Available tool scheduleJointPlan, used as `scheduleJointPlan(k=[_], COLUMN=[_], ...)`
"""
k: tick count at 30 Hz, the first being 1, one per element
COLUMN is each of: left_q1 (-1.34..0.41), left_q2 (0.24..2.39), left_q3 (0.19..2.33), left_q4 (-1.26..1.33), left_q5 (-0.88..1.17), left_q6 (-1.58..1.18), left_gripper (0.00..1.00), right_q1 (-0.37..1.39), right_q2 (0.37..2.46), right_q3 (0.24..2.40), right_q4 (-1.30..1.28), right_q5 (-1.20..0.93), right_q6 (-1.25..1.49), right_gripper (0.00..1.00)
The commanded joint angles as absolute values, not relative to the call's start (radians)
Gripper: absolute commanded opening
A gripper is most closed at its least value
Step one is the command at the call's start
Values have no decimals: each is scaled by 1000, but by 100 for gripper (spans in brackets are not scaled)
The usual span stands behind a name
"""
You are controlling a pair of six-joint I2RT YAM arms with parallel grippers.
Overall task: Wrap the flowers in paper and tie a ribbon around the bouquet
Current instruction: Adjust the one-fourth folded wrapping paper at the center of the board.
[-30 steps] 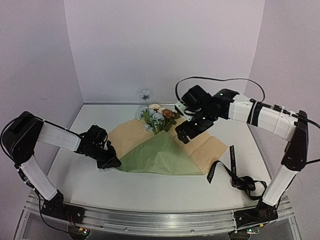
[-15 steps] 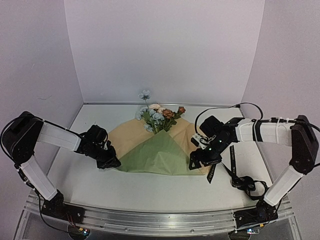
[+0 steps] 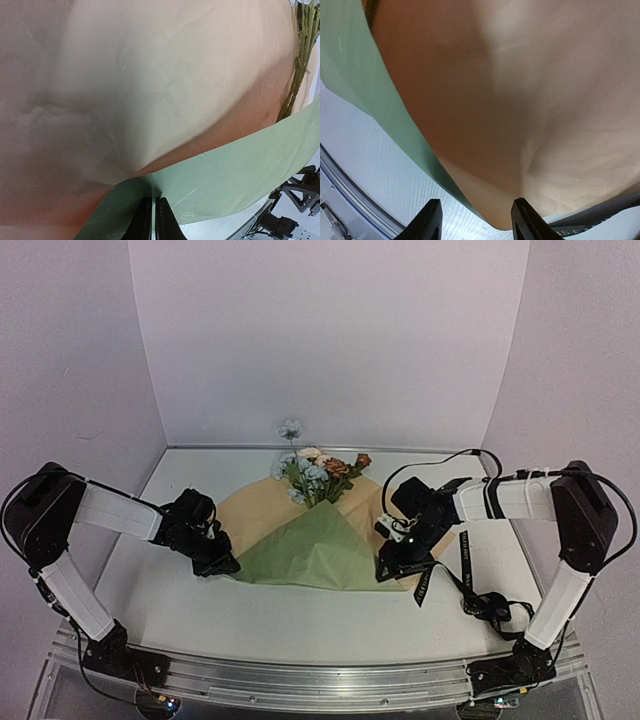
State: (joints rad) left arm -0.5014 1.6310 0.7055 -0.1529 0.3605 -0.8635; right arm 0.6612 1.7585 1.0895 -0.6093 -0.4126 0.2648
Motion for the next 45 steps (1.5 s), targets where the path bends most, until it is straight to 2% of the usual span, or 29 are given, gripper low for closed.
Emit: scheduleJointPlan(k=[1, 12, 15, 24, 33, 45], left_q1=[-497, -492, -487, -472, -468, -468], left_q2=[1643, 1621, 1615, 1594, 1572, 1536], left_q3=[698, 660, 649, 610, 613, 625], left_q4=[-275, -291, -299, -324, -324, -367], left_q5=[258, 234, 226, 200, 201, 175], left_q6=[-845, -847, -847, -847, -839, -832], left_gripper=[6, 5, 4, 0, 0, 0], right_q1=[654, 650, 644, 640, 641, 644], right_q2=[1790, 1883, 1908, 2015, 2082, 1886], right_q3=[1144, 1322, 1377, 1544, 1553, 1380], right_q4=[-613, -810, -895, -1068, -1057, -863], right_q5=[-453, -475, -437, -357, -318, -73], right_q6=[257, 170, 130, 60, 118, 336], right_gripper=[40, 5, 0, 0, 0, 36])
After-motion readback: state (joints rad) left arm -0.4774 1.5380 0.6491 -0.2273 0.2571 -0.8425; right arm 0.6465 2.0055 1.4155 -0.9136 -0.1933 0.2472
